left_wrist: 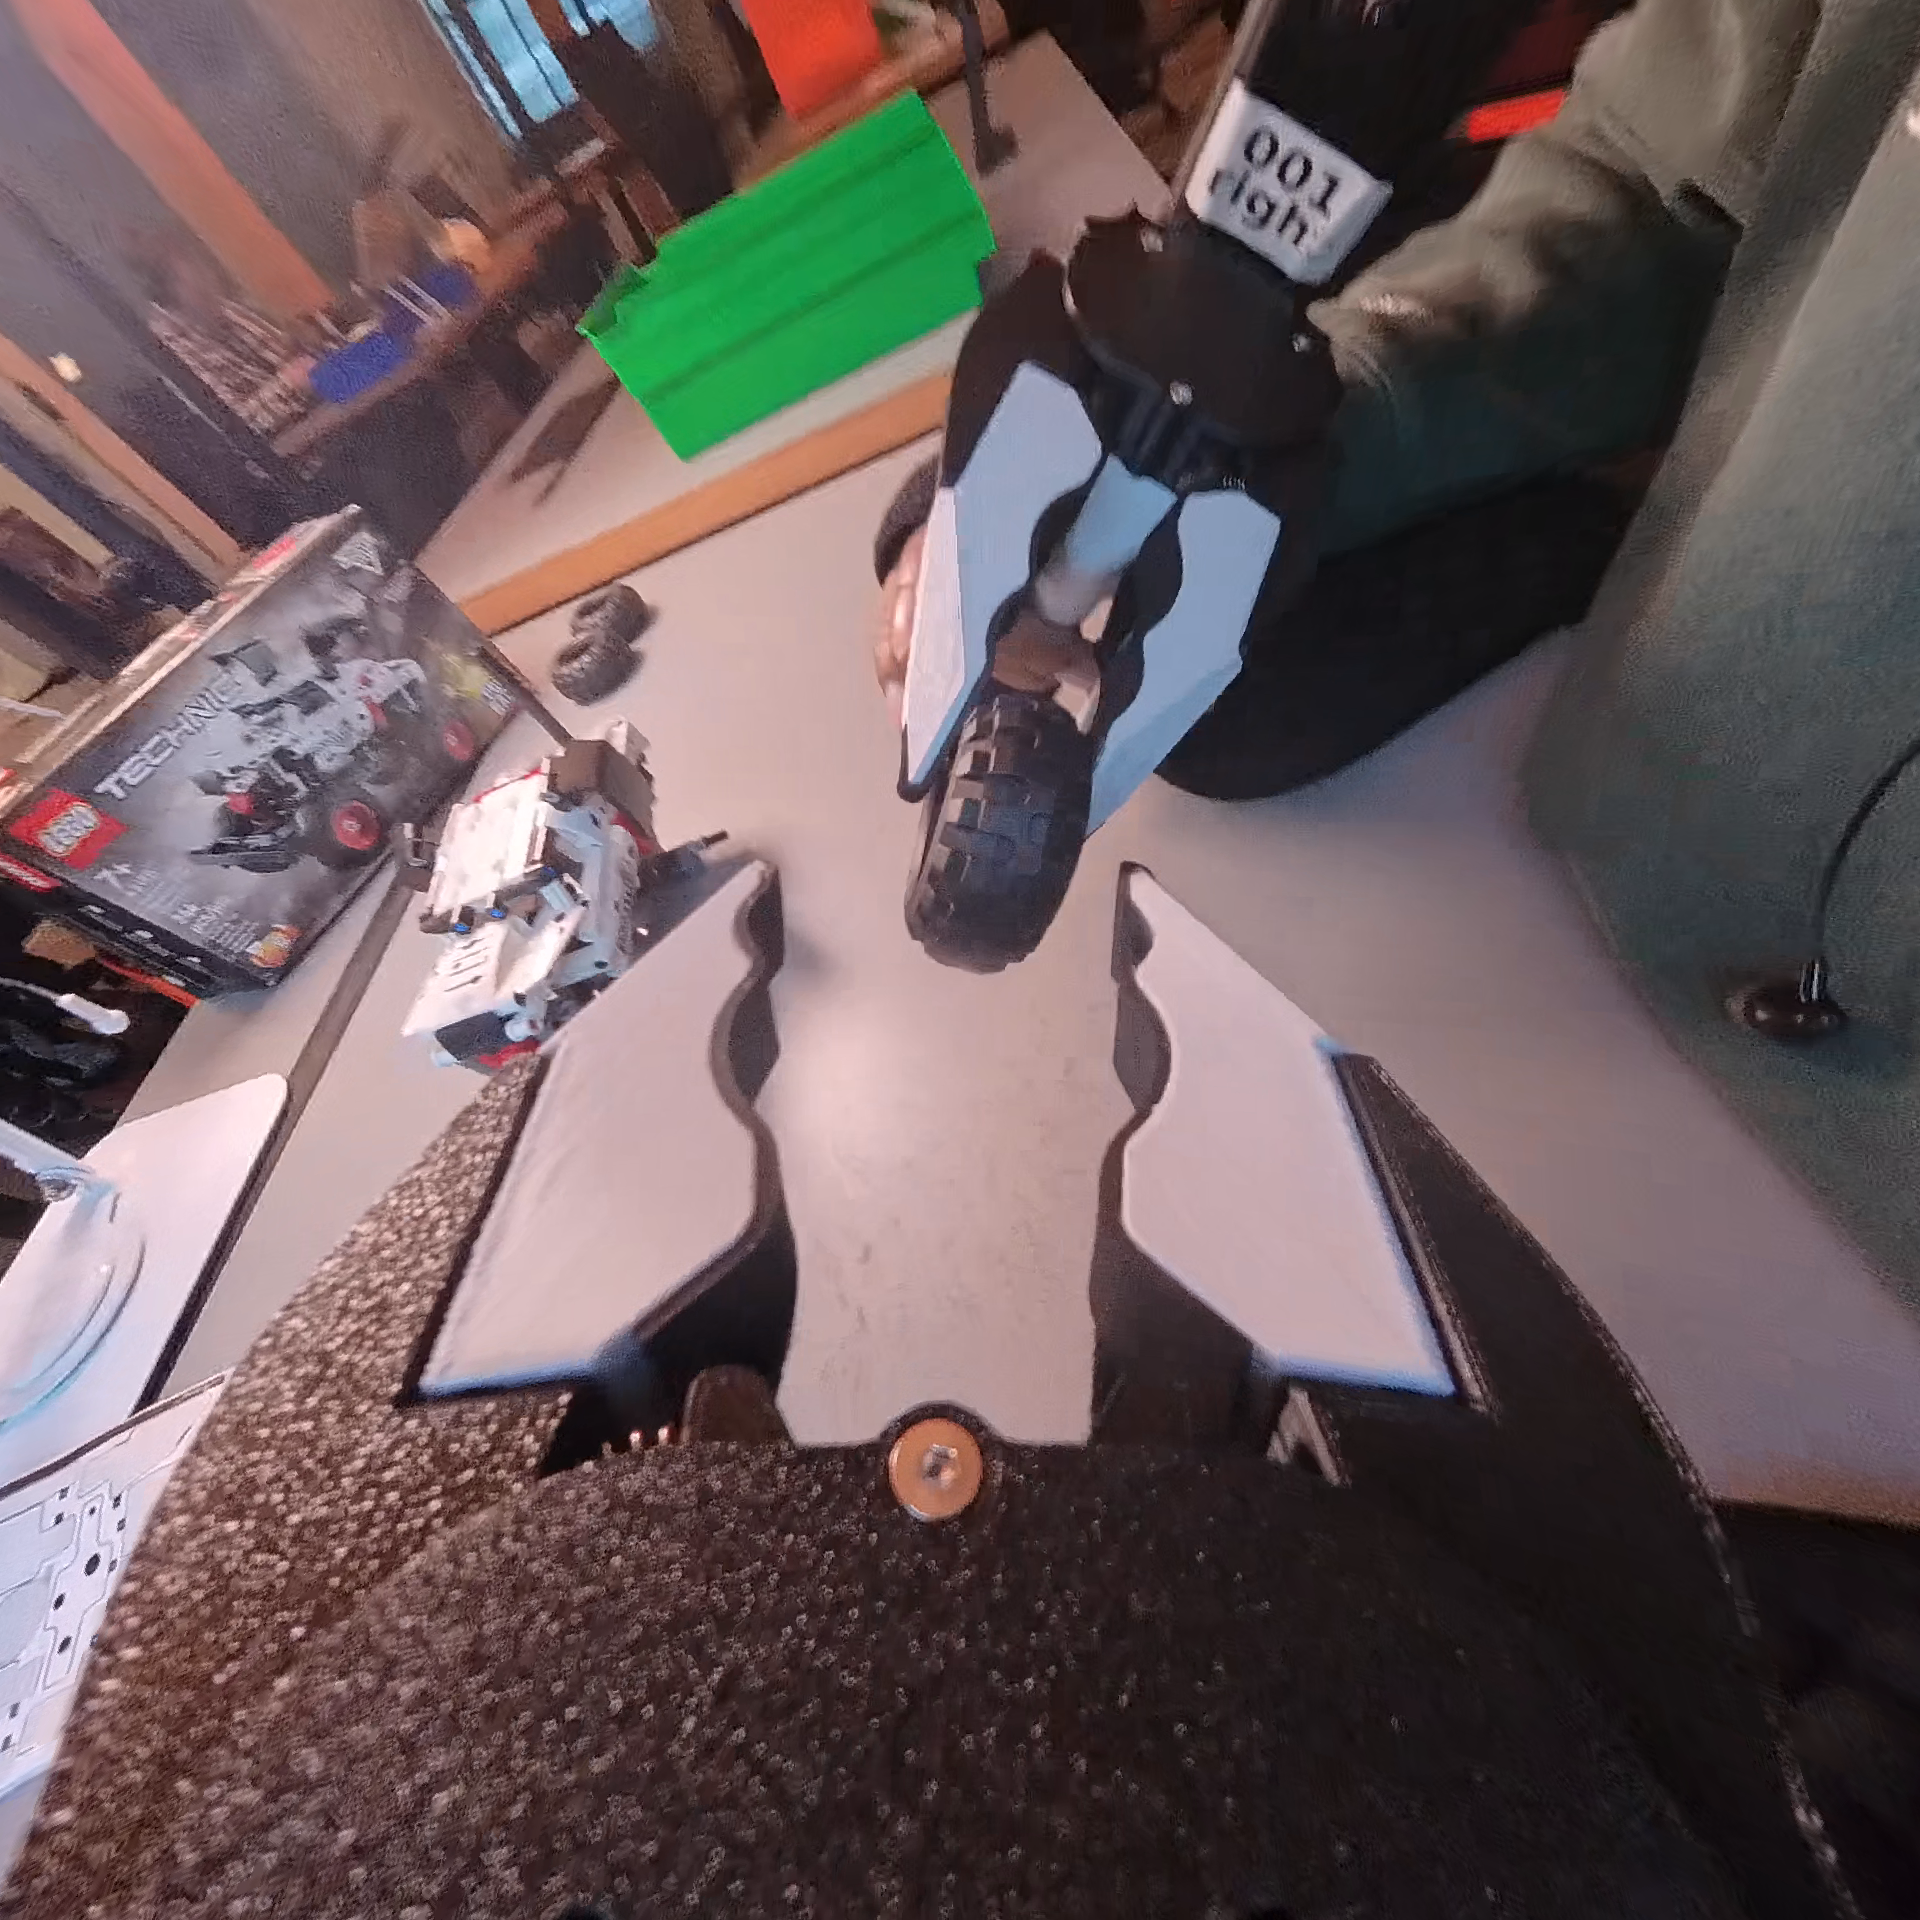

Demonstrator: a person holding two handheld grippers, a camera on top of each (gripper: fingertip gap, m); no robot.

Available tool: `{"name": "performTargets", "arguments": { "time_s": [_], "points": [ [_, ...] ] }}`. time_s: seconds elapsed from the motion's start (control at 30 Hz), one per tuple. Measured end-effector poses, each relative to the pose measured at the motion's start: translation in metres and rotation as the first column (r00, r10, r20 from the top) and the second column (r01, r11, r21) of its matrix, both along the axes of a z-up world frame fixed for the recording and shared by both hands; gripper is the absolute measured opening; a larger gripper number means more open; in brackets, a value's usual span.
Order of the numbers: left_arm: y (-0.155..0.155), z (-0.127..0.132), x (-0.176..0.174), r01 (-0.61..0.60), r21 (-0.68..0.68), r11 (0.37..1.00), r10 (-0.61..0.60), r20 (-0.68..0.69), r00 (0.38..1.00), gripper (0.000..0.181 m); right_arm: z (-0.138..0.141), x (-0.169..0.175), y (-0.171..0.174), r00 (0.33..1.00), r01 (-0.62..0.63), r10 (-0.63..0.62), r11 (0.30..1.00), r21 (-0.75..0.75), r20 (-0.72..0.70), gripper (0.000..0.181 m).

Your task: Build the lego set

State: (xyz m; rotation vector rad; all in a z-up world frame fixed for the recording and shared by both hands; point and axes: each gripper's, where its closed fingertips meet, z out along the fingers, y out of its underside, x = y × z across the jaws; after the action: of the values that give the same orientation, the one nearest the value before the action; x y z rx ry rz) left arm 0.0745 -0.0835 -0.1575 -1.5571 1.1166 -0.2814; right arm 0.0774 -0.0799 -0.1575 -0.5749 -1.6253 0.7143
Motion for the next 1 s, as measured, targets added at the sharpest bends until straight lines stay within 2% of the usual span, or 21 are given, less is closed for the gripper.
{"name": "performTargets", "arguments": {
  "time_s": [0.03,0.1,0.13,0.27,0.37,0.47,0.67,0.8,0.9,1.0],
  "points": [
    [-0.005,-0.005,0.004,0.037,-0.019,0.999,-0.038,-0.028,0.999,0.062,0.000,0.000,-0.006,1.000,-0.021,0.021,0.999,0.028,-0.002,0.024],
    [-0.014,-0.010,0.011,0.097,-0.031,0.995,-0.099,-0.068,0.993,0.038,0.000,0.001,-0.010,0.999,-0.040,0.040,0.998,0.047,-0.009,0.024],
    [-0.012,-0.010,0.009,0.082,0.001,0.997,-0.082,-0.094,0.992,0.028,0.000,0.002,-0.011,0.999,-0.053,0.053,0.998,0.046,-0.004,0.025],
    [-0.013,-0.008,0.007,0.071,0.049,0.996,-0.062,-0.166,0.984,0.024,0.000,0.002,-0.012,0.998,-0.054,0.054,0.998,0.012,0.009,0.024],
    [-0.004,-0.005,0.001,-0.004,0.108,0.994,0.029,-0.232,0.972,0.022,-0.003,-0.004,-0.001,0.999,0.009,-0.007,0.997,-0.076,0.032,0.024],
    [0.000,0.001,-0.005,-0.066,0.130,0.989,0.095,-0.235,0.967,0.021,0.001,-0.008,0.007,0.998,0.055,-0.049,0.981,-0.188,0.036,0.023],
    [0.010,0.003,-0.013,-0.185,0.110,0.977,0.204,-0.195,0.959,0.019,0.001,-0.017,0.019,0.991,0.127,-0.099,0.893,-0.431,0.088,0.024],
    [0.011,0.005,-0.010,-0.184,0.074,0.980,0.192,-0.126,0.973,0.018,0.000,-0.017,0.024,0.988,0.145,-0.097,0.825,-0.547,0.117,0.025],
    [0.004,0.010,-0.004,-0.116,0.059,0.991,0.119,-0.036,0.992,0.020,0.007,-0.012,0.015,0.996,0.077,-0.049,0.872,-0.483,0.072,0.028],
    [-0.003,0.020,0.006,-0.075,0.163,0.984,0.089,-0.081,0.993,0.020,0.019,-0.005,0.007,0.999,0.012,-0.023,0.949,-0.317,-0.031,0.029]
  ]
}}
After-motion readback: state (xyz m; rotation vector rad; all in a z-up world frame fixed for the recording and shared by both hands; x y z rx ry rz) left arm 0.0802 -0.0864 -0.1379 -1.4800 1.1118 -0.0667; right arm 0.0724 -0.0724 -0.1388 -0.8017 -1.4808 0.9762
